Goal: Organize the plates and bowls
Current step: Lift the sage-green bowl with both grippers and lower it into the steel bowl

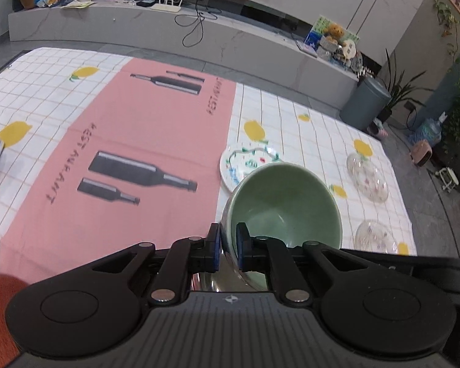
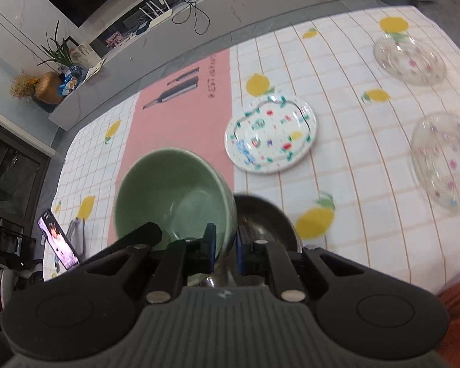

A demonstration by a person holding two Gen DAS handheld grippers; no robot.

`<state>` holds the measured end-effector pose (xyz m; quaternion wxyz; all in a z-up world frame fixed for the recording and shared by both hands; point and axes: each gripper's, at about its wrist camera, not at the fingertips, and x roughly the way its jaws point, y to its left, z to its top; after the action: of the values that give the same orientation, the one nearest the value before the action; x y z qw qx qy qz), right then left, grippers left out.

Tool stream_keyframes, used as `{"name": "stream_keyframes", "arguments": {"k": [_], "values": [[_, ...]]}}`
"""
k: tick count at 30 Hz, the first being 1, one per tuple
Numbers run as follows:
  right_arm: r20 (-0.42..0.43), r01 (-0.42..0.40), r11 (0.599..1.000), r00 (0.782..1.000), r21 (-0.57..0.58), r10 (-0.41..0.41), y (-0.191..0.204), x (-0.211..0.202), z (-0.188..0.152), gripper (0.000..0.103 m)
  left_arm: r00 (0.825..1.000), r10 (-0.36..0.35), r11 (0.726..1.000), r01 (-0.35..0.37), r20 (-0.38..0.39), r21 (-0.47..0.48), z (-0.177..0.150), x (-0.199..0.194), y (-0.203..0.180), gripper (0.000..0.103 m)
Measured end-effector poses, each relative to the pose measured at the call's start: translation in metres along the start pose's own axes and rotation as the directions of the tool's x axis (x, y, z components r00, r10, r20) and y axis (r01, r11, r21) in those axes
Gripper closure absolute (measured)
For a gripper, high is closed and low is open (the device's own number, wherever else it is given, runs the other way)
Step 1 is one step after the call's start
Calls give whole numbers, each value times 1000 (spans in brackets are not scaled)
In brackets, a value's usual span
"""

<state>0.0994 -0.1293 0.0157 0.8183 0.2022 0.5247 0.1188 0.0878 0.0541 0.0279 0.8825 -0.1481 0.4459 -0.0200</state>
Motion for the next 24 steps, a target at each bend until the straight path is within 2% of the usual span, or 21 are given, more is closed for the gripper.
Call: {"name": "stream_keyframes", "arguments": {"k": [10,19,24], "values": [[-48,-8,999,999,39,10,-27,16,-24,92,997,29,999,-26,-77,37,-23,15,-4,92],[-99,10,999,995,30,-7,-31,29,-22,92,991,67,994,-57,-115,88,-27,25,-8,91],[-112,22,1000,993,15,-20,-30,32,-18,92,991,47,996,-37,-127,81,-25,27,-4,90]]}}
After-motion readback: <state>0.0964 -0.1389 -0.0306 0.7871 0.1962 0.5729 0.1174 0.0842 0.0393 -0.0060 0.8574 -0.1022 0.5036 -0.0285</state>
